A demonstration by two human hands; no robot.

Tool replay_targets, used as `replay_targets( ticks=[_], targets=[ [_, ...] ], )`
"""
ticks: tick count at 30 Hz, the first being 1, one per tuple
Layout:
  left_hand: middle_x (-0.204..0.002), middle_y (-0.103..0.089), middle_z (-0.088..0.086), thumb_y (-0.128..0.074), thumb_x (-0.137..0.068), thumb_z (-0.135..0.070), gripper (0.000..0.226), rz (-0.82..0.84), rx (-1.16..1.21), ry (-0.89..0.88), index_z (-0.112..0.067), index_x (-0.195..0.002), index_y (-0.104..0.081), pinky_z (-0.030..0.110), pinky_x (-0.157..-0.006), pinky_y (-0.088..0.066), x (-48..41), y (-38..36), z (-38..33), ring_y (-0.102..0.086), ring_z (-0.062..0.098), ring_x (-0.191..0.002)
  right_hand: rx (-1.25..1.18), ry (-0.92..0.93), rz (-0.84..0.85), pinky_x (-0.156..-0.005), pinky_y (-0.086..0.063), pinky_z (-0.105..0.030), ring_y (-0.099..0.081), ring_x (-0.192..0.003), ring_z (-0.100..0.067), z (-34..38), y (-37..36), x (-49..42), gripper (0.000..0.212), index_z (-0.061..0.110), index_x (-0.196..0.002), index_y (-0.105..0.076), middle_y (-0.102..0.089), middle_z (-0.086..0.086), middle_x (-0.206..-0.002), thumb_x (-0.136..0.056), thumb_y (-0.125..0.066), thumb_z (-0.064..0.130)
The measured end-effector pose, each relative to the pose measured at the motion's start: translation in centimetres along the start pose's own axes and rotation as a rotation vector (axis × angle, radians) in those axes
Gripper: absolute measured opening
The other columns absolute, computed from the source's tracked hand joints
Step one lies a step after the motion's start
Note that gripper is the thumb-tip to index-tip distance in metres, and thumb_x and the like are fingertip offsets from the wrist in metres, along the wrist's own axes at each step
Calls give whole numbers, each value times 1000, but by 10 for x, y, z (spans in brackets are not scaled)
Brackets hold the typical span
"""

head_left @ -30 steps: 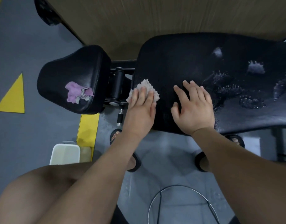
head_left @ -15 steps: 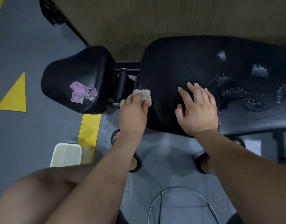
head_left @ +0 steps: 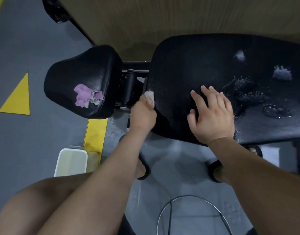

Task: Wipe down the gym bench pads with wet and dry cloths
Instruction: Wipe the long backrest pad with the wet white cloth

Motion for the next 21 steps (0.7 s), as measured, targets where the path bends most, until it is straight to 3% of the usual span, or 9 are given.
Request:
replay_targets(
  ticks=[2, 5, 8, 11, 13, 16, 21],
  targets=[
    [-103, -68, 14, -38, -106, -18, 27, 72, 136, 43, -6, -104, -61, 29, -78, -43, -26, 3, 3, -64, 32, -100, 10, -9, 10, -123, -24, -46, -36, -147, -27, 0, 1, -1, 56, 20, -145, -55, -49, -10, -151, -91, -48, 34],
    [-110, -70, -2, -38, -109, -28, 28, 151, 313, 31, -21, -115, -64, 28, -87, -48, -22, 3, 9, -64, 13, -104, 17, -11, 24, -123, -23, -45, -36, -147, -26, 1, 0, -1, 57, 21, -145, -54, -48, -9, -152, -90, -47, 35],
    [-127, -67, -10, -41, -109, -26, 33, 110, 464, 13, -27, -137, -58, 24, -104, -46, 9, 3, 25, -61, 4, -118, 17, -6, 12, -123, -24, -46, -37, -146, -28, 2, 1, 0, 56, 20, -144, -55, -49, -10, -151, -90, -48, 34],
    [-139, -57, -14, -42, -108, -23, 43, 79, 368, -15, -28, -150, -46, 22, -110, -38, 42, -2, 28, -52, 3, -129, 16, -7, 18, -123, -23, -46, -37, -146, -28, 0, 1, -1, 56, 20, -145, -54, -48, -10, -151, -91, -48, 34],
    [-142, -56, -17, -44, -107, -33, 45, 60, 406, 35, -33, -152, -42, 20, -110, -38, 51, -6, 27, -50, 0, -129, 15, -12, 22, -123, -23, -46, -37, -147, -28, 0, 1, -1, 56, 20, -145, -54, -48, -10, -152, -91, -48, 34],
    [-133, -64, -15, -42, -103, -52, 47, 36, 455, 44, -36, -146, -51, 31, -110, -45, 33, -11, 28, -57, 2, -123, 6, -14, 17, -123, -24, -46, -38, -146, -28, 0, 1, -3, 57, 20, -144, -55, -49, -10, -151, -90, -49, 34],
    [-127, -70, -9, -50, -102, -30, 41, 101, 461, -124, -25, -142, -57, 42, -110, -47, -33, -12, 7, -62, 7, -122, 20, -18, 35, -122, -24, -45, -37, -147, -27, -1, -1, -3, 57, 21, -145, -55, -48, -9, -152, -89, -50, 35]
  ],
)
Point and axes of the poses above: each hand's wrist, its own x-axis away from the middle knuckle, its own y-axis out of the back of the hand, z = x × y, the point moved 7 cm from there along -x, towards the middle knuckle
